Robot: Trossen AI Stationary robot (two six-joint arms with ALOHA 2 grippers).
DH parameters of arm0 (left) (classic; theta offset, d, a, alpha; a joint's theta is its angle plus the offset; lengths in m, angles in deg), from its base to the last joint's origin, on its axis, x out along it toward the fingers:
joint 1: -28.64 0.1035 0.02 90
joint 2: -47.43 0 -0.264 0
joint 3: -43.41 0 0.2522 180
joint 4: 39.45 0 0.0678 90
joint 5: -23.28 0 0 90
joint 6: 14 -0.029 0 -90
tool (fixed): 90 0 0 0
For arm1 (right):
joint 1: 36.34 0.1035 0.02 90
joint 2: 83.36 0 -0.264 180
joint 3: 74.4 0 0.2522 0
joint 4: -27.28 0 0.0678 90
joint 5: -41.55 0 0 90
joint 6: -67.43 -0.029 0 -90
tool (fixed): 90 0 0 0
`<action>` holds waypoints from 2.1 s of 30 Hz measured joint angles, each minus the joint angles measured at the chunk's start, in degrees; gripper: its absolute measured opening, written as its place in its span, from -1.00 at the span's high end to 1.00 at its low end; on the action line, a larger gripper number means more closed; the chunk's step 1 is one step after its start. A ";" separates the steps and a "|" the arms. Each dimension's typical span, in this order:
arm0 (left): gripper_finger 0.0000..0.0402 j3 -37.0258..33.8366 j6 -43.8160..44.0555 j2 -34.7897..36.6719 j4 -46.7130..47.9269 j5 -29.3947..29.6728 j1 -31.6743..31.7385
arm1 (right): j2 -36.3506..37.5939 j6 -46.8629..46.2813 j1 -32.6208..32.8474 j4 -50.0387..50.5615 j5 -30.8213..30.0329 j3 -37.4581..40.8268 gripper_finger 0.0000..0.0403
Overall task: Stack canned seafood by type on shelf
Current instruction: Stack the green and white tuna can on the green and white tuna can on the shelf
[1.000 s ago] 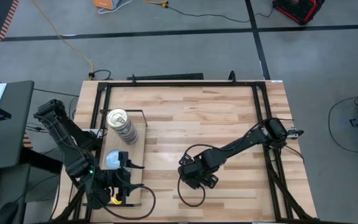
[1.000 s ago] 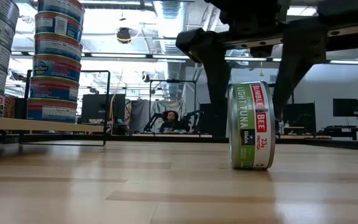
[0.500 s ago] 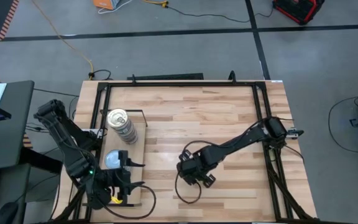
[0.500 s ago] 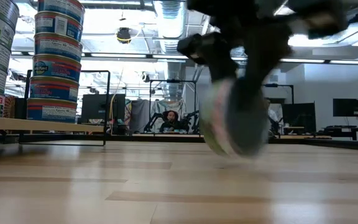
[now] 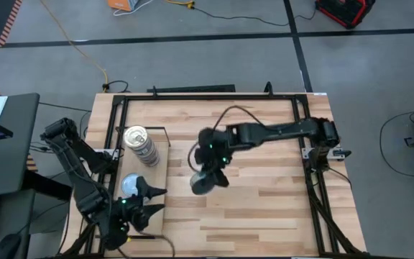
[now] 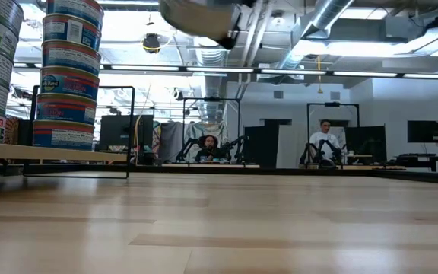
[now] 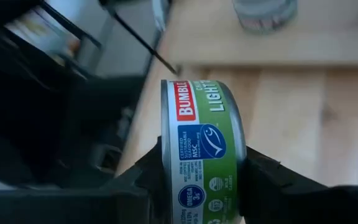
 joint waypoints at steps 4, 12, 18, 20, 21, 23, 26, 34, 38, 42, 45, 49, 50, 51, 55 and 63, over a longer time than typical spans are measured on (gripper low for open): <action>-0.36 0.00 -9.04 0.00 0.13 6.22 -2.99 | -0.58 -4.65 -0.80 -10.34 8.19 0.07 0.21; -0.36 0.00 -33.58 0.00 0.20 13.17 -7.31 | -0.67 -17.34 -0.80 -27.11 10.87 0.07 0.15; -0.36 0.00 -52.76 0.00 0.07 22.56 -7.08 | -0.68 -21.75 0.46 -30.21 6.40 0.07 0.20; -0.36 0.00 -55.76 0.00 0.09 23.20 -6.23 | -0.72 -22.69 1.12 -31.74 4.84 0.11 0.21; -0.36 0.00 -56.50 0.00 0.09 22.51 -5.70 | -0.72 -23.17 1.42 -33.19 4.05 0.11 0.21; -0.36 0.00 -57.56 0.00 0.09 22.06 -4.70 | -0.67 -24.18 1.88 -35.36 2.48 0.08 0.19; -0.36 0.00 -57.64 0.00 -0.04 22.00 -2.71 | -0.61 -24.93 2.05 -34.73 0.62 0.07 0.14; -0.36 -0.02 -59.51 0.02 -0.01 21.45 -0.91 | -0.57 -24.97 1.58 -33.97 0.02 0.07 0.21; -0.36 -0.02 -58.52 0.02 0.11 22.30 -1.10 | -0.55 -24.97 0.78 -33.06 0.14 0.07 0.16; -0.36 0.00 -57.76 0.11 -0.20 23.42 -2.45 | -0.55 -25.07 0.41 -32.87 0.41 0.07 0.15; -0.36 0.00 -57.50 0.13 -0.08 23.46 -2.87 | -0.55 -24.86 -0.06 -32.31 0.71 0.07 0.21; -0.36 0.00 -57.38 0.13 -0.09 23.57 -3.00 | -0.55 -25.32 -0.46 -31.28 1.08 0.07 0.20; -0.36 0.00 -57.38 0.13 -0.10 23.53 -2.94 | -0.57 -25.43 -0.45 -31.16 1.10 0.07 0.17; -0.36 0.00 -57.66 0.13 -0.09 23.44 -2.67 | -0.62 -25.54 -0.43 -31.17 1.18 0.07 0.15; -0.36 0.00 -60.01 0.13 -0.11 21.27 -0.42 | -0.68 -25.64 -0.09 -31.14 1.24 0.07 0.11; -0.36 0.00 -62.64 0.13 -2.05 19.23 3.82 | -0.70 -26.77 0.26 -30.80 0.99 0.08 0.21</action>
